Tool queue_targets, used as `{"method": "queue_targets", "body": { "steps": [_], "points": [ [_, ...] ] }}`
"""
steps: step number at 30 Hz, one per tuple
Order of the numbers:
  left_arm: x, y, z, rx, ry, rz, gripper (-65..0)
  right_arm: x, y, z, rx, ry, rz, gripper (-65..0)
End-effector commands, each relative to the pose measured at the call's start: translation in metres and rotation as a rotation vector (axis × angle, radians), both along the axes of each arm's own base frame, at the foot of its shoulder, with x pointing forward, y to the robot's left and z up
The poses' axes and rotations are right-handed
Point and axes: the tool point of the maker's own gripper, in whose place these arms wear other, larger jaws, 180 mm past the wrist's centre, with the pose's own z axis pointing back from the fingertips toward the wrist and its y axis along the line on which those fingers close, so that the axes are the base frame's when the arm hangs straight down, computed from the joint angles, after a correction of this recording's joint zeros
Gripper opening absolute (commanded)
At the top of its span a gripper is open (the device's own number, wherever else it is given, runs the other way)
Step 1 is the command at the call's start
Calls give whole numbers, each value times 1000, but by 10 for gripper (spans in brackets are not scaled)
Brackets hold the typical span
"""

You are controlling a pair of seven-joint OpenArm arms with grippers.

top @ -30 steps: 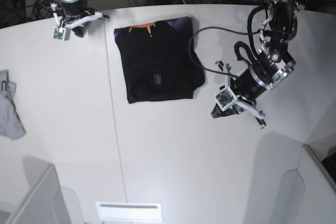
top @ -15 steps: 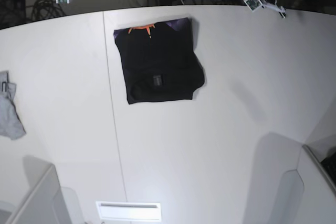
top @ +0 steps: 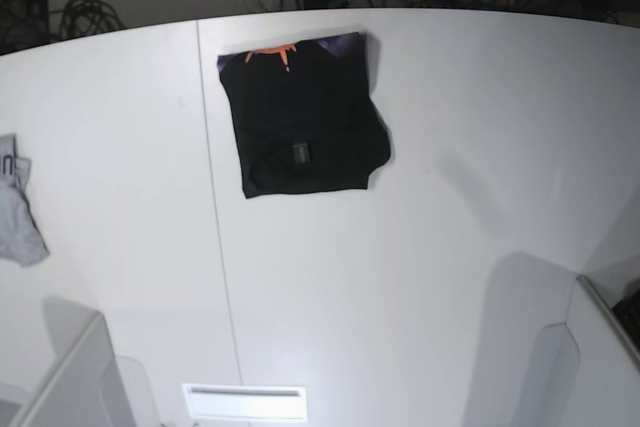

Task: Fold the T-shirt properly

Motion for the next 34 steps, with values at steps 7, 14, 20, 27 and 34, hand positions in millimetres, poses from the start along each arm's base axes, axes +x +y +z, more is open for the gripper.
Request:
{"method": "queue_targets", "body": {
  "steps": [7, 14, 20, 27, 34],
  "points": [
    [-32, 2, -47, -18, 97, 21, -650, -34, 16, -22, 57, 49, 30, -650],
    [-57, 13, -79, -28, 179, 66, -650, -86, 14, -79, 74, 174, 12, -650],
    [-53, 18, -100, 24, 251, 165, -650, -77, -3, -103, 57, 56, -43, -650],
    [-44, -15, -104, -33, 233, 171, -650, -71, 0, -104, 63, 23, -46, -650],
    [-33, -23, -106, -47, 217, 179, -650, -60, -2, -106, 62, 5, -44, -650]
  ]
}}
